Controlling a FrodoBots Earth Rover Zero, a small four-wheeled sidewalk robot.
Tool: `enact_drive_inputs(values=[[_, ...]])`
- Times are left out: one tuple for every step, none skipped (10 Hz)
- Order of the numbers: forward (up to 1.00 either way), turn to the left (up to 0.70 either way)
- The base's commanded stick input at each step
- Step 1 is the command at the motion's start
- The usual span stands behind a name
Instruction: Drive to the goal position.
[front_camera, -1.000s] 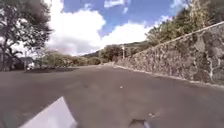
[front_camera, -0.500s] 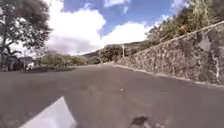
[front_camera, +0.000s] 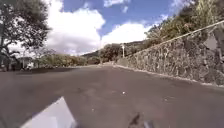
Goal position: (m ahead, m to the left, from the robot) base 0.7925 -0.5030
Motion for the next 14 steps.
enact_drive_inputs(values=[[0.45, 0.0], [0.45, 0.0], [0.45, 0.0], [0.45, 0.0], [0.45, 0.0], [0.45, 0.0], [0.45, 0.0], [0.45, 0.0], [0.45, 0.0], [0.45, 0.0], [0.45, 0.0], [0.45, 0.0], [0.45, 0.0], [0.45, 0.0]])
